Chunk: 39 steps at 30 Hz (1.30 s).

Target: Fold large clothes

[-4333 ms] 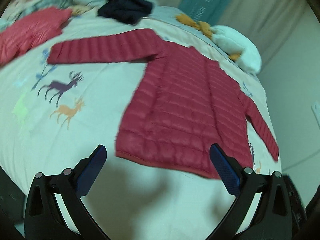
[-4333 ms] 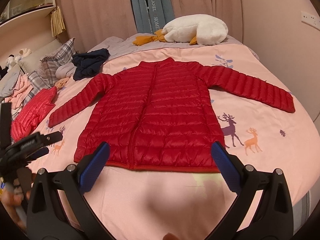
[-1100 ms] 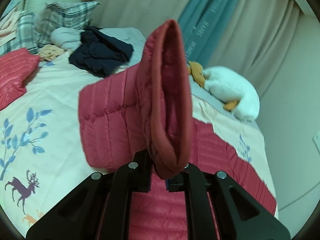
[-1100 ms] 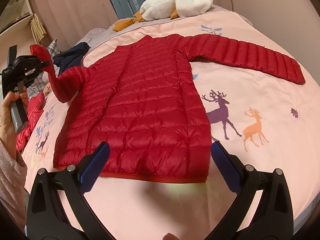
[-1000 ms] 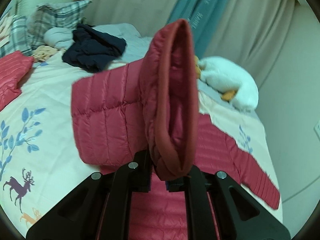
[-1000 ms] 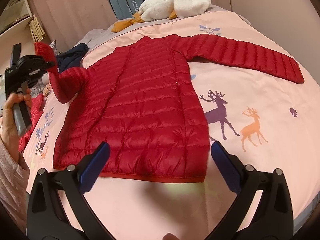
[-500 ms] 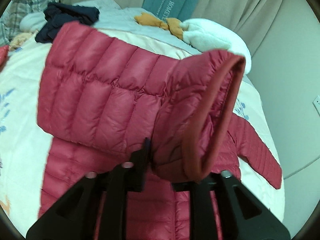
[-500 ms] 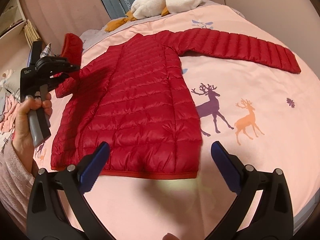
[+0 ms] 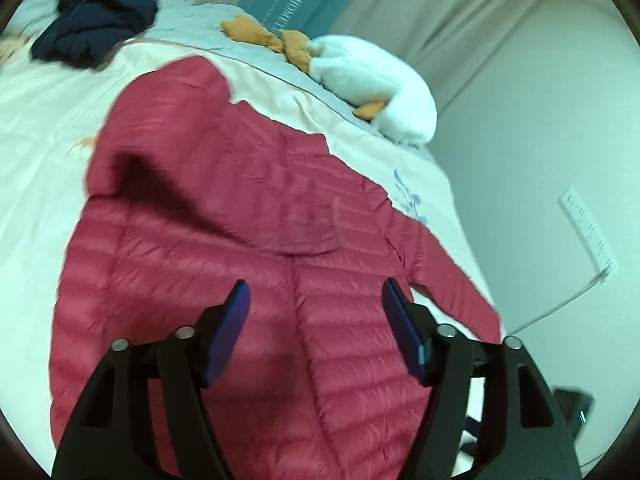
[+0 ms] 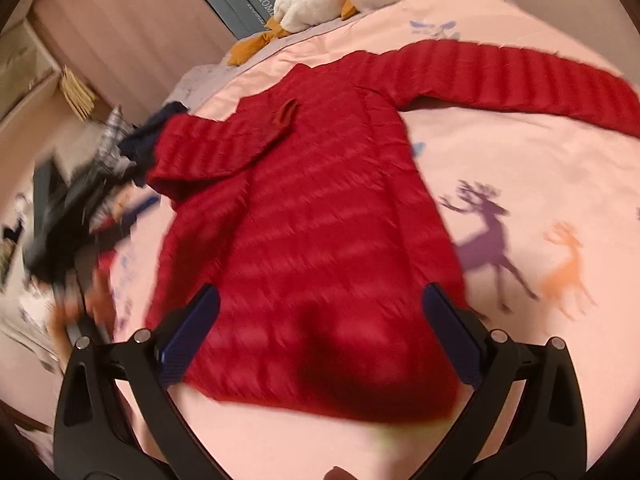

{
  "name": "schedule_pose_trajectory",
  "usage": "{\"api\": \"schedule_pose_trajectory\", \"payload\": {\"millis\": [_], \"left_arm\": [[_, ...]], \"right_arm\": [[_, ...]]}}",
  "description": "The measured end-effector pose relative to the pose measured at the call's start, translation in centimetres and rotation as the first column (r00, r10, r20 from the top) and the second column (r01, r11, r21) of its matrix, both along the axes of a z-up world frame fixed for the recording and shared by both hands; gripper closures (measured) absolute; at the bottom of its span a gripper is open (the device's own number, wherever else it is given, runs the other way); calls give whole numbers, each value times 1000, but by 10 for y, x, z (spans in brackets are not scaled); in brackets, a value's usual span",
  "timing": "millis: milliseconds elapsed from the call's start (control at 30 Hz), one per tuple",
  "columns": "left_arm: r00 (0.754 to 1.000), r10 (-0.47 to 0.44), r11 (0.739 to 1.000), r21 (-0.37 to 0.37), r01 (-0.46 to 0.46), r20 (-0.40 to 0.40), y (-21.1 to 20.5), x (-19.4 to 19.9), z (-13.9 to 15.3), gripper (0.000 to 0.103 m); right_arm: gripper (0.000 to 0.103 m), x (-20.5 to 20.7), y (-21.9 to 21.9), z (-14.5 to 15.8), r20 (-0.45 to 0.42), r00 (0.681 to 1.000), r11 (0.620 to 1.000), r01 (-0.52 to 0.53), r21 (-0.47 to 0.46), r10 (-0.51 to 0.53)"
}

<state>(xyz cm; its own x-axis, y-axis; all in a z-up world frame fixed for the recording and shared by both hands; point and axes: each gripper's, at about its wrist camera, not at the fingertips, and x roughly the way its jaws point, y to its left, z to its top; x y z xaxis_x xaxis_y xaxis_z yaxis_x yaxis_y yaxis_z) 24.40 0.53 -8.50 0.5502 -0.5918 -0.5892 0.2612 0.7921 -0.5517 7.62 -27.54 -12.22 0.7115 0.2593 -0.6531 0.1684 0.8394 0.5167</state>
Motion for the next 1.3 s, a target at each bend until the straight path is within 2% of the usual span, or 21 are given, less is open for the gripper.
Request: {"api": "schedule_pose_trajectory", "payload": {"millis": [100,233,300,500,700,800,867,900,967,1000,1067,1167,1233,1300], "left_arm": [[997,64,997,-49,-66,-50,38,-16,-16,29],[984,148,988,-39,-152,-94,79,-26,-34,29],[979,175,983,-32,-179,-103,94,-29,-41,29],[964,211,971,-76,-226,-163,134,-35,-65,29],[958,201,962,-145,-232,-203,149,-22,-76,29],[958,190,958,-171,-229,-215,155,-13,-76,29],[960,196,960,-159,-229,-200,156,-9,-70,29],[961,196,961,-158,-227,-193,155,-6,-68,29],[964,188,962,-163,-219,-189,153,1,-65,29],[965,184,963,-163,-216,-189,151,4,-64,29],[966,183,966,-148,-211,-185,146,13,-62,29],[965,167,970,-141,-197,-200,136,26,-66,29],[966,158,974,-128,-187,-205,128,33,-68,29],[966,155,977,-114,-181,-206,122,39,-69,29]], "right_arm": [[2,38,1,1,5,999,995,-44,94,43],[2,92,2,-3,-28,999,983,-35,179,41],[2,115,2,-5,-39,999,981,-21,193,29],[2,179,-14,-13,-68,994,972,95,214,-82],[6,220,-35,-25,-85,975,926,222,306,-206],[13,233,-41,-30,-84,963,907,268,326,-255],[29,239,-46,-33,-90,953,893,301,334,-288],[33,242,-49,-35,-96,950,888,313,336,-298],[51,249,-50,-39,-101,948,886,317,338,-301],[56,252,-51,-40,-97,952,889,305,343,-289],[84,253,-53,-42,-86,959,894,282,348,-269],[95,242,-54,-32,-35,965,915,257,312,-259],[96,226,-48,-19,23,976,939,202,278,-216],[96,215,-44,-17,16,984,958,169,233,-178]]}}
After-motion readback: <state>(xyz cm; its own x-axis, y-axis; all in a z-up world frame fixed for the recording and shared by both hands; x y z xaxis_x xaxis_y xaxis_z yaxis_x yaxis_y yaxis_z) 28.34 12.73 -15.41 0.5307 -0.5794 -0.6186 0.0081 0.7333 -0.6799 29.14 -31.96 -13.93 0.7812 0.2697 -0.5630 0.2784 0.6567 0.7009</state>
